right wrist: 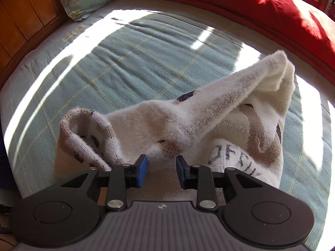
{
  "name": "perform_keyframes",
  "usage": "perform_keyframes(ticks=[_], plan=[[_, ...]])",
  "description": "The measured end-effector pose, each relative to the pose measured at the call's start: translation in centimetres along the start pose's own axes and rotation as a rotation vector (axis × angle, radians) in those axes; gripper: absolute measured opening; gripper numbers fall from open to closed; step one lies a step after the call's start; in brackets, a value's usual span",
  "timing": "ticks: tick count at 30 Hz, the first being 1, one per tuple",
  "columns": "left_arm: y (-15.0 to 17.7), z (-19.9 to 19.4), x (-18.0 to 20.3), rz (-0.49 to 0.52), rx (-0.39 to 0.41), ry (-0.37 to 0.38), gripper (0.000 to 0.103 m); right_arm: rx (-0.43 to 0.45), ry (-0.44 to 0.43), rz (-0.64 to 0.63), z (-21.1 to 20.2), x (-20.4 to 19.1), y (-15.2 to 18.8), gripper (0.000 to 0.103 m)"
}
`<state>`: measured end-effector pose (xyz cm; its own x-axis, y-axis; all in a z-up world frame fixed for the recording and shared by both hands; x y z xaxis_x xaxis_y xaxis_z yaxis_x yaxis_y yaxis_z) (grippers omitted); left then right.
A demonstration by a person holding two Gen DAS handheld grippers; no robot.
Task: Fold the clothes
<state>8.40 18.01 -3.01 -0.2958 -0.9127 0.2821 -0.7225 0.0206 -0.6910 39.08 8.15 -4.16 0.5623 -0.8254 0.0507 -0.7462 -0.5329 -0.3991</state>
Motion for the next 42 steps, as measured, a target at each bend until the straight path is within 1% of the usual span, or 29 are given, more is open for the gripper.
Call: perform_keyframes(ticks=[4, 10, 14, 20, 22, 24, 26, 31, 33, 35, 37, 40, 42], plan=[[-0.9, 2.2, -1.4, 0.02, -0.022, -0.029, 0.101, 0.003, -0.027, 0.022, 1.2, 0.0, -0.5, 0.032], [-2.2, 5.2, -3.6, 0.057, -0.054, -0.115, 0.101, 0.068, -0.096, 0.064, 2.1, -0.4, -2.9, 0.032], [-2.1, 5.7, -4.6, 0.025, -0.056, -0.104, 0.101, 0.122, -0.114, 0.021, 2.2, -1.4, -5.1, 0.032], [-1.7, 6.4, -5.4, 0.026, -0.081, -0.098, 0.101, 0.215, -0.137, -0.023, 2.3, -3.4, -8.5, 0.033], [-1.8, 6.5, -5.6, 0.029, -0.08, -0.082, 0.101, 0.253, -0.146, -0.049, 1.6, -4.1, -9.0, 0.033], [-2.0, 6.7, -5.7, 0.03, -0.073, -0.065, 0.101, 0.268, -0.166, -0.07, 0.7, -4.6, -8.9, 0.033], [-2.3, 6.8, -6.1, 0.031, -0.064, -0.049, 0.101, 0.275, -0.151, -0.103, -0.5, -5.0, -8.3, 0.033], [-2.8, 6.9, -6.5, 0.043, -0.042, -0.009, 0.101, 0.239, -0.139, -0.165, -2.7, -4.0, -5.9, 0.033], [-2.8, 7.2, -6.7, 0.049, -0.046, -0.008, 0.101, 0.2, -0.09, -0.183, -2.4, -3.4, -5.1, 0.033], [-2.8, 7.7, -6.7, 0.07, -0.059, -0.018, 0.101, 0.159, -0.034, -0.199, -1.2, -2.8, -4.5, 0.033], [-2.8, 8.1, -6.8, 0.089, -0.07, -0.028, 0.101, 0.106, 0.001, -0.19, 0.5, -2.4, -4.2, 0.033], [-2.7, 8.4, -7.0, 0.098, -0.077, -0.029, 0.101, 0.062, 0.009, -0.19, 3.2, -2.9, -4.3, 0.033], [-2.6, 8.6, -7.1, 0.096, -0.081, -0.028, 0.101, 0.059, 0.015, -0.197, 4.5, -3.8, -4.9, 0.033]])
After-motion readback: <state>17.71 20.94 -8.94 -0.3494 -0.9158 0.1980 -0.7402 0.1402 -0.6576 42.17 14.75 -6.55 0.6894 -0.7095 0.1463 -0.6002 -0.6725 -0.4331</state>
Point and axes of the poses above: each gripper's, at about its wrist camera, not at the fingertips, and z roughly the way its jaws point, x to its right, y to its underside, the point moved 4 cm from there along z, roughly the way its jaws point, and after that the axes turned 12 degrees about y, right-handed, at the moved point
